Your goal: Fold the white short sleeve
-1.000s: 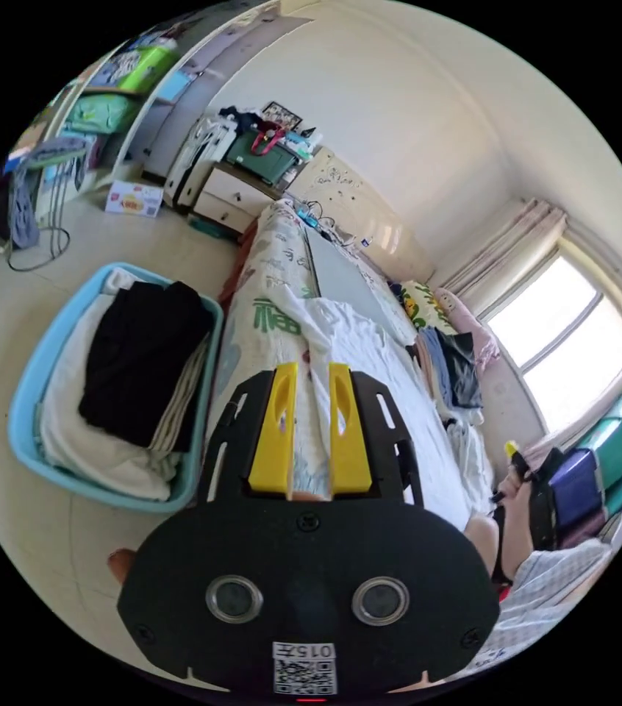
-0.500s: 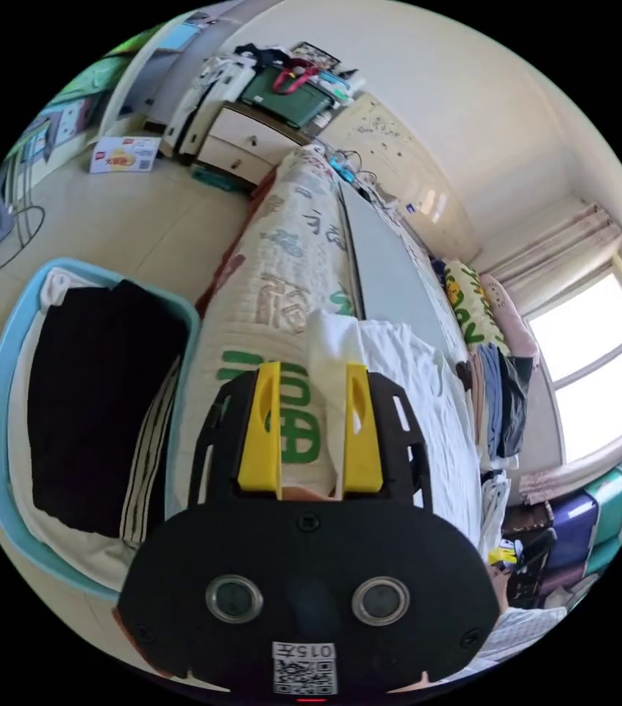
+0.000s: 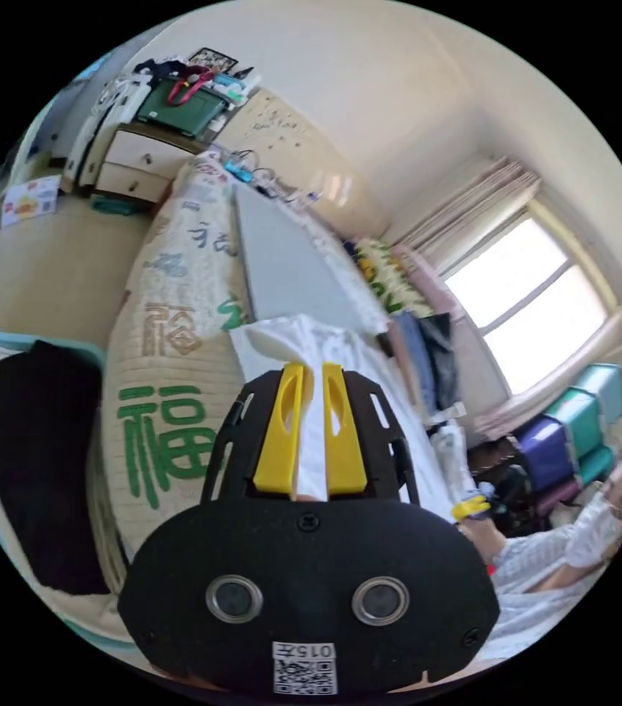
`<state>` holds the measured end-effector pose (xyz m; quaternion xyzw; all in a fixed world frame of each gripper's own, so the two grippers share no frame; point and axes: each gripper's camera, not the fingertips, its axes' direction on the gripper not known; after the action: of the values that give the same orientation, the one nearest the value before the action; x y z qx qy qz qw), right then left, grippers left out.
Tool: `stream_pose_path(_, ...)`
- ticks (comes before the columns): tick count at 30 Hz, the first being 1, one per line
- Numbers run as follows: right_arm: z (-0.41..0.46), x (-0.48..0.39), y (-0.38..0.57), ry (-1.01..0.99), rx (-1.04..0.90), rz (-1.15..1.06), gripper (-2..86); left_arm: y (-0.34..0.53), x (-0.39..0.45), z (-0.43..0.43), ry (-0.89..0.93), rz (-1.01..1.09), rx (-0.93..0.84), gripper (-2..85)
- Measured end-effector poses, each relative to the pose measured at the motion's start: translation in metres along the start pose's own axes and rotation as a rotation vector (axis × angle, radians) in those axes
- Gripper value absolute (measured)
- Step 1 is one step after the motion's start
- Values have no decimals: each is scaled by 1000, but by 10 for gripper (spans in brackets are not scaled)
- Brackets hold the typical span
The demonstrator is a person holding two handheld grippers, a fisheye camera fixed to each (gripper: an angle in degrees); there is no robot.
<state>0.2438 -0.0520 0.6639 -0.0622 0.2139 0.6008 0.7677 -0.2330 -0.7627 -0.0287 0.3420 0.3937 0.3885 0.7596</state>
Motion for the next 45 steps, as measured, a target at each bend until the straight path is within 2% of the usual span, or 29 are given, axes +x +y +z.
stream_pose_path(1, 5, 0, 0, 1, 4, 7, -10, 5, -4, -10, 65, 9, 5, 27)
stream_pose_path(2, 7, 0, 0, 2, 5, 10, -10, 8, -6, -15, 41, 16, 6, 26)
stream_pose_path(4, 20, -3, 0, 1, 1, 15, -10, 22, -23, -38, -269, -65, 44, 34)
stream_pose_path(5, 23, -4, -1, 1, -2, 13, -10, 26, -28, -41, -301, -86, 50, 37)
stream_pose_path(9, 48, -14, -4, 10, -36, -6, -10, 33, -55, -23, -156, -178, 5, 64)
stream_pose_path(11, 57, -18, -4, 14, -45, -12, -10, 31, -52, -15, -202, -186, 10, 40)
stream_pose_path(14, 66, -22, 0, 12, -35, -11, -10, 25, -36, -22, -197, -159, 115, 10)
stream_pose_path(16, 71, -21, 4, 3, -23, 0, -10, 26, -20, -43, -275, -123, 232, 14)
stream_pose_path(20, 82, -23, 9, -8, -30, 4, -10, 34, -19, -66, -428, -178, 292, 52)
stream_pose_path(23, 90, -28, 14, 2, -34, -7, -10, 43, -37, -66, -465, -255, 186, 66)
stream_pose_path(25, 97, -32, 19, 9, -45, -14, -10, 46, -51, -42, -348, -273, 43, 90)
stream_pose_path(26, 99, -32, 20, 10, -50, -14, -10, 47, -51, -36, -303, -278, 33, 92)
stream_pose_path(30, 108, -29, 30, 12, -62, 7, -10, 32, -25, -8, -261, -204, 28, 15)
stream_pose_path(32, 106, -25, 38, 7, -42, 21, -10, 25, -12, -2, -335, -197, 9, 7)
stream_pose_path(34, 101, -17, 51, -5, -9, 56, -10, 28, 4, -19, -478, -200, 76, 7)
stream_pose_path(39, 93, 1, 76, 41, -18, 124, -9, 53, 9, -51, -636, -339, 93, 32)
stream_pose_path(45, 13, 30, 126, 93, 162, 221, -2, 113, 77, -97, -474, -242, 96, 68)
